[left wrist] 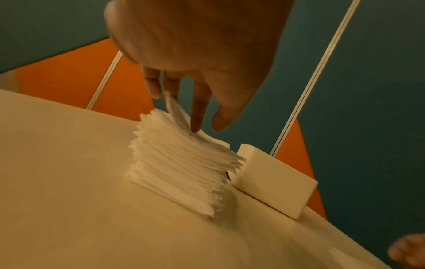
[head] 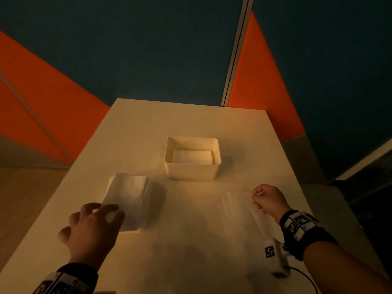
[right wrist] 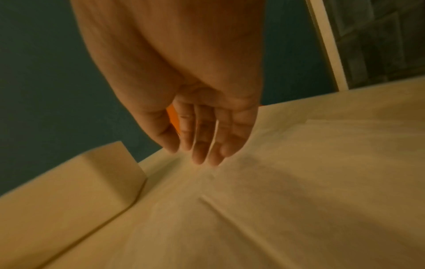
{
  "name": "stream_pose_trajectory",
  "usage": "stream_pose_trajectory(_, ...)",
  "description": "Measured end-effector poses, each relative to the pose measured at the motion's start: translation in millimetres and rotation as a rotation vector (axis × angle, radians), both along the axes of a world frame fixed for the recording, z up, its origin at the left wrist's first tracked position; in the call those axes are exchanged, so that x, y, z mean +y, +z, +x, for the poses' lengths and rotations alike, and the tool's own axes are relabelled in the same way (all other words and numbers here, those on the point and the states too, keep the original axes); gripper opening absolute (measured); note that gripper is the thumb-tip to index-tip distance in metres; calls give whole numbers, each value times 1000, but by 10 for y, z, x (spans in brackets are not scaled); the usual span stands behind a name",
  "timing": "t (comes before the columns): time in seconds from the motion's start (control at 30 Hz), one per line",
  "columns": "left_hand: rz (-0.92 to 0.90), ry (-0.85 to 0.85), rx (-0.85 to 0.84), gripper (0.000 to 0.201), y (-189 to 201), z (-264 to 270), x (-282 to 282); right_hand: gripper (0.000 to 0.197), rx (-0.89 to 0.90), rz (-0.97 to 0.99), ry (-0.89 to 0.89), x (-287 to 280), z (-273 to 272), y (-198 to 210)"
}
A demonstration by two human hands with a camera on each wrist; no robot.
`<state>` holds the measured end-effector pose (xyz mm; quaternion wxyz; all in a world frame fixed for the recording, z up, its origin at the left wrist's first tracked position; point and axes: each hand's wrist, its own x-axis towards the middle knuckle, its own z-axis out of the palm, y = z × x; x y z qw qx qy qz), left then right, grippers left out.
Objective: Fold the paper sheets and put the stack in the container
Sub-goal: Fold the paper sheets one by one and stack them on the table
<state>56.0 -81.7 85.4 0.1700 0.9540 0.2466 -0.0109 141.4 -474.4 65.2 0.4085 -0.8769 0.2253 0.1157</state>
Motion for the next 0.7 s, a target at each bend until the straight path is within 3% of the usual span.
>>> stream_pose_trajectory(0.1,101,-73,37,41,9,39,-2,18,78,-332,190,-130,-11,-15)
stream_pose_trajectory(0.23,188,-276,63,56,0,139,-21,64,229,-560,540,-156,-23,-10)
stream_pose_trajectory(0.3,214,-384,59,61,-12,181,-41,74,244,-640,704,-110,-21,2)
stream_pose_trajectory(0.47,214,-534,129,77,-76,329,-155,64,183,-681,861,-46,-31,-61)
stream_pose_trajectory(0.7,196,-409,311,103,-159,493,-266,57,208,-743,913,-27,0,-92)
